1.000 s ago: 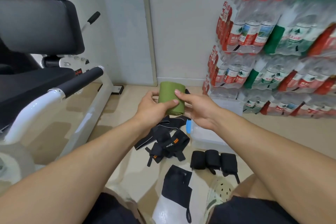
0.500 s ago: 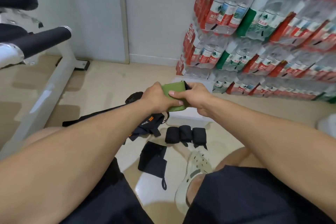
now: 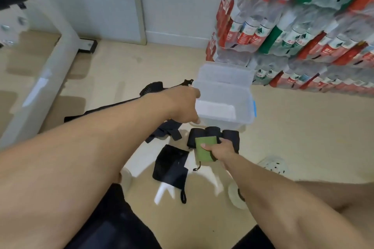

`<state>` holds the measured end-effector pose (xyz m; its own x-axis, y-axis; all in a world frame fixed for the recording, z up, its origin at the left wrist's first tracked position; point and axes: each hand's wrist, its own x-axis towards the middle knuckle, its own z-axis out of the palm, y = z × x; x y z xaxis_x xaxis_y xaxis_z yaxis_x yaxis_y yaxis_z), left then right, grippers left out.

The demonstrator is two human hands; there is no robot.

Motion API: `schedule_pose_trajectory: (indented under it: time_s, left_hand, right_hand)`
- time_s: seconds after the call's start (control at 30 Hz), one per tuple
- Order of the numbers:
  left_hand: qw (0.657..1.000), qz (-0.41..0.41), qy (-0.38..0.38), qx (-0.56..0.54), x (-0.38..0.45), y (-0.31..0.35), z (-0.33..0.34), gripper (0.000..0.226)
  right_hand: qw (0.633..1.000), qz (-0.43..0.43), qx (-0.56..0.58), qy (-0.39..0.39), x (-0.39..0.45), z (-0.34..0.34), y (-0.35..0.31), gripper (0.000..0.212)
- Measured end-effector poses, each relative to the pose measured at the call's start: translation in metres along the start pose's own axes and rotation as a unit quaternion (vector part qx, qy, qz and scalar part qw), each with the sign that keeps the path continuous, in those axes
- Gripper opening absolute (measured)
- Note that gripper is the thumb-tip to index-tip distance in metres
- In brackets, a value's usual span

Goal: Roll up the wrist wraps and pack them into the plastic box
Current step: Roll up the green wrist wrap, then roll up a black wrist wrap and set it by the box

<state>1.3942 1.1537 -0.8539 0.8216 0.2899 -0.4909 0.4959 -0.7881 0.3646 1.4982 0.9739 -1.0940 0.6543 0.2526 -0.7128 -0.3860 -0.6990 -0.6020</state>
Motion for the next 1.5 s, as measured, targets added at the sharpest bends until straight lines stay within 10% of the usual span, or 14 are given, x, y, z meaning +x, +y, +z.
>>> schedule_pose_trajectory:
  time_s: [0.2,0.37,1.23,1.37,1.5]
  left_hand:
    - [0.999,-0.024,-0.032,0.036,0.01,-0.005,0.009,0.072]
    - [0.998,-0.038,-0.05,0.03,0.009,-0.01,0.009,0.072]
    - [0.995,-0.077,-0.056,0.011,-0.012,-0.037,-0.001,0.075]
    - [0.995,-0.085,-0.045,0.007,-0.017,-0.038,-0.005,0.073]
    - [0.995,-0.093,-0.036,0.005,-0.021,-0.042,-0.009,0.071]
  right_hand:
    - [0.998,0.06,0.031,0.01,0.034,0.027,0.065,0.043]
    - [0.996,0.076,0.039,-0.006,0.062,0.038,0.093,0.068]
    - [0.979,-0.101,-0.024,0.177,0.027,0.035,0.064,0.034]
    - [0.954,-0.24,-0.16,0.08,0.017,0.069,0.055,0.026]
    - [0.913,-0.23,-0.295,-0.162,0.002,0.105,0.05,0.072]
